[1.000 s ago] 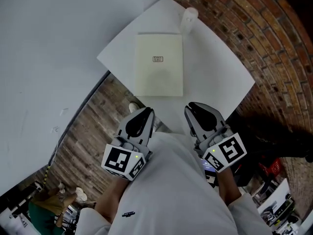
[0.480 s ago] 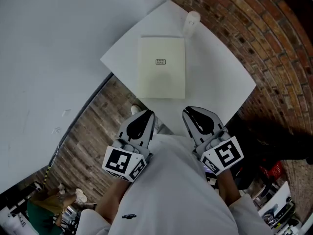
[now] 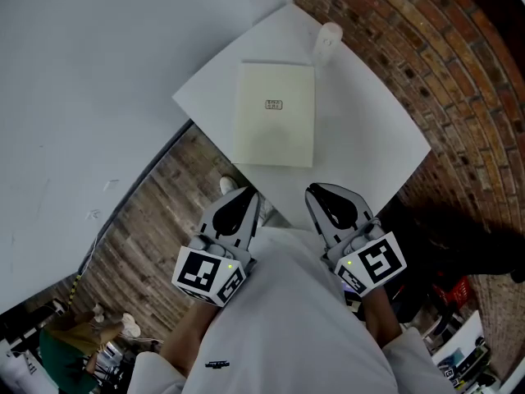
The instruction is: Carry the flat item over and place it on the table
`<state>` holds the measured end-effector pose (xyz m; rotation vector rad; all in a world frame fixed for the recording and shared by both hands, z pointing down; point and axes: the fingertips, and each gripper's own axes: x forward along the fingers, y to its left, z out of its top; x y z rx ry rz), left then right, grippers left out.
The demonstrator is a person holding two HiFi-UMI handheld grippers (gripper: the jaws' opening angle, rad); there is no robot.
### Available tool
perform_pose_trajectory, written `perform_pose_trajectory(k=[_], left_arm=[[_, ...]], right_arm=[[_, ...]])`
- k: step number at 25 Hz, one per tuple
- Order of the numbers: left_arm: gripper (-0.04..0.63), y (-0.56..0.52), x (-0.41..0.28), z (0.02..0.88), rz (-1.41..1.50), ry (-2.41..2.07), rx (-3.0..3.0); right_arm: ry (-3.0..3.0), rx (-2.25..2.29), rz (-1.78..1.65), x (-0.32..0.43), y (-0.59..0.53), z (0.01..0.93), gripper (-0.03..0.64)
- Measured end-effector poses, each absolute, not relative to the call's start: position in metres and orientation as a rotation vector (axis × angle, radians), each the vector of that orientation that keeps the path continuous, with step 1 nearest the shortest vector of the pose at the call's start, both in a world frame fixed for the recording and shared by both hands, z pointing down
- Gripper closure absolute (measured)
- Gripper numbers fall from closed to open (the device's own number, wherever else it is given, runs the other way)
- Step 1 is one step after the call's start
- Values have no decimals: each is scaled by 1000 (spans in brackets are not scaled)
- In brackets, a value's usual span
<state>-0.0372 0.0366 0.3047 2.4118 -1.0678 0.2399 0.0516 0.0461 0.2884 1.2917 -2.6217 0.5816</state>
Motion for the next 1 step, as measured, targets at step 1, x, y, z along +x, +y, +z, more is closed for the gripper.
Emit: perform_pose_trajectory(k=[1], left_arm=[[557,37,-38,305,240,-1069,2410]], right_arm=[[-2621,1293,582,52,46,288,565]])
